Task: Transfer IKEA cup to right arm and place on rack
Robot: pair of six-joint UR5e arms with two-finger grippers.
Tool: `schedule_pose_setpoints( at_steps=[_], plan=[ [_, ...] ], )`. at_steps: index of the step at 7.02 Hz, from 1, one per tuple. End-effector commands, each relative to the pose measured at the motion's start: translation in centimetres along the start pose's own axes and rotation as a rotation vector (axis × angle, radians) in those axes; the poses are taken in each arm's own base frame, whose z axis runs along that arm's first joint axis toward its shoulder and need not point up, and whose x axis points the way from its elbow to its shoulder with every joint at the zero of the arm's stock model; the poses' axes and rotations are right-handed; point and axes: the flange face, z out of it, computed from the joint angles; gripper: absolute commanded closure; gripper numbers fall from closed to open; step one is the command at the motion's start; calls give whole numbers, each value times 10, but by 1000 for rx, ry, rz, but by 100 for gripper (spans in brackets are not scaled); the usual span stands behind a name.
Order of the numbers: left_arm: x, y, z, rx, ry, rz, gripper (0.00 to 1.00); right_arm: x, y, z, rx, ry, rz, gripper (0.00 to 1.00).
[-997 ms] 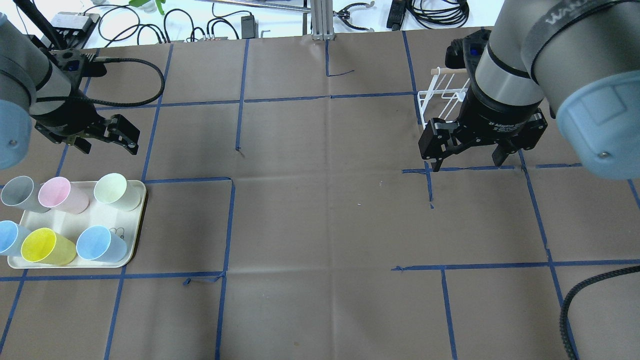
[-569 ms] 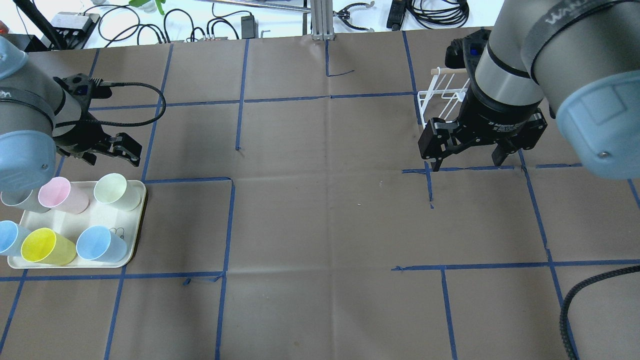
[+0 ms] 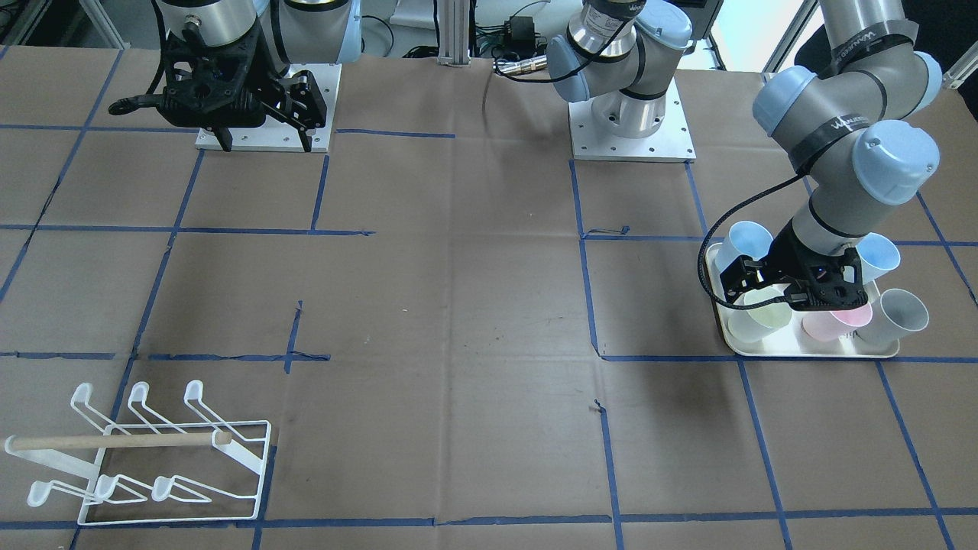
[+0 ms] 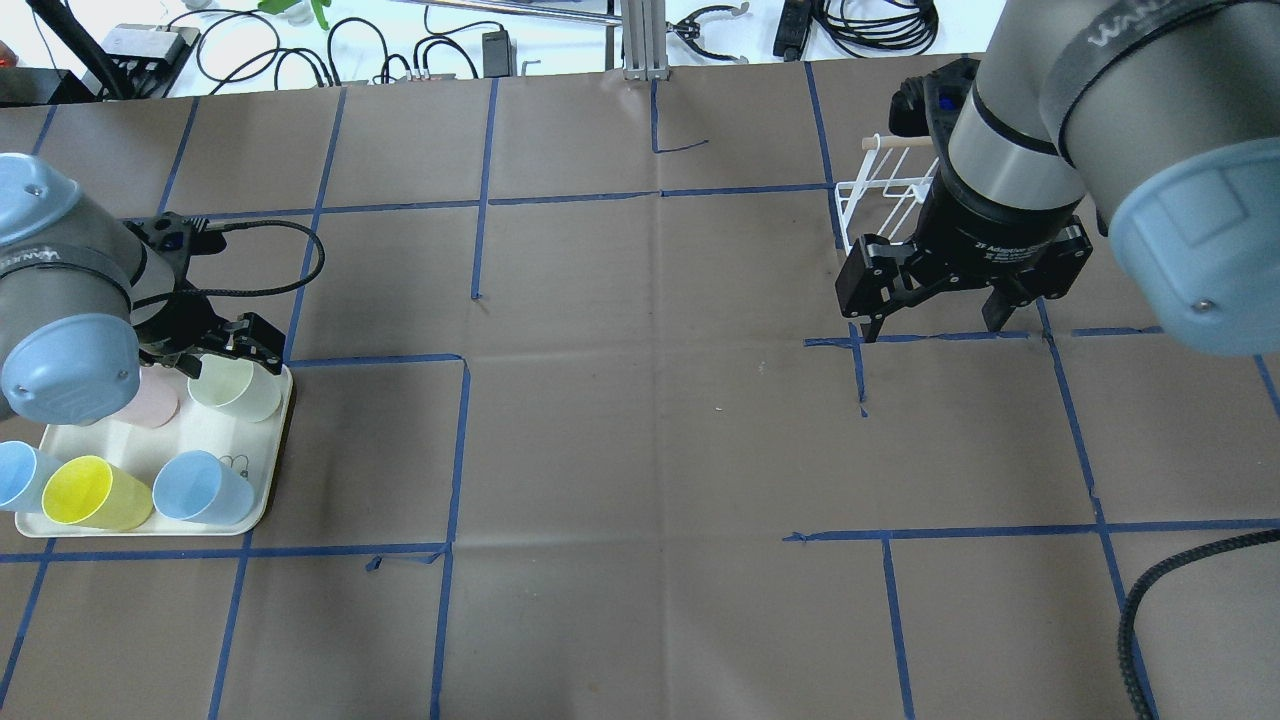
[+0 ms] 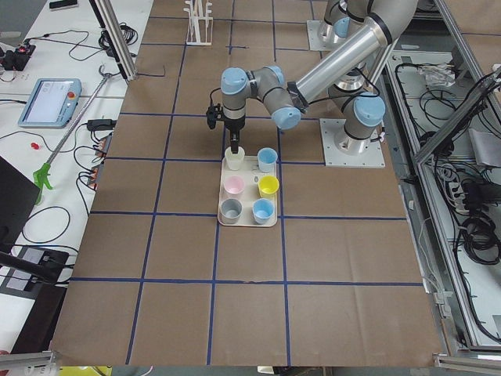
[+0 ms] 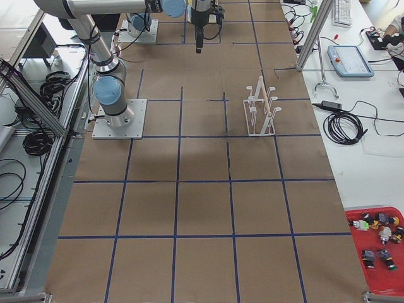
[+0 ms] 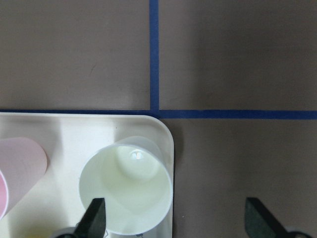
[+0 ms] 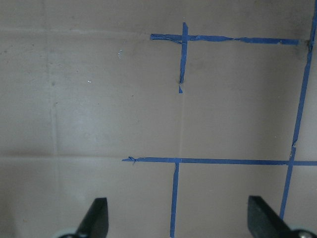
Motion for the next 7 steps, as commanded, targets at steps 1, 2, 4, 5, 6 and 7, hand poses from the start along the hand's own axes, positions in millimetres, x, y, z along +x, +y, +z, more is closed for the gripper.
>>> schedule_pose_setpoints(
  at_steps=[1, 2, 4, 5, 6, 7],
  plan=[
    [4, 0, 13, 10, 3, -8, 1, 0, -1, 1, -3, 0, 0, 0],
    [7, -1, 17, 11, 42, -25, 1, 0, -1, 1, -3, 0, 0, 0],
    [6, -3, 29, -9, 50, -20, 1, 0, -1, 1, -3, 0, 1, 0],
    [5, -3, 29, -11, 45, -12, 1, 0, 0, 0, -1, 0, 1, 0],
    [1, -2, 27, -10, 36, -15, 7, 0, -1, 1, -3, 0, 1, 0],
    [0, -3, 26, -19, 36, -17, 31, 0, 0, 0, -1, 0, 1, 0]
  ],
)
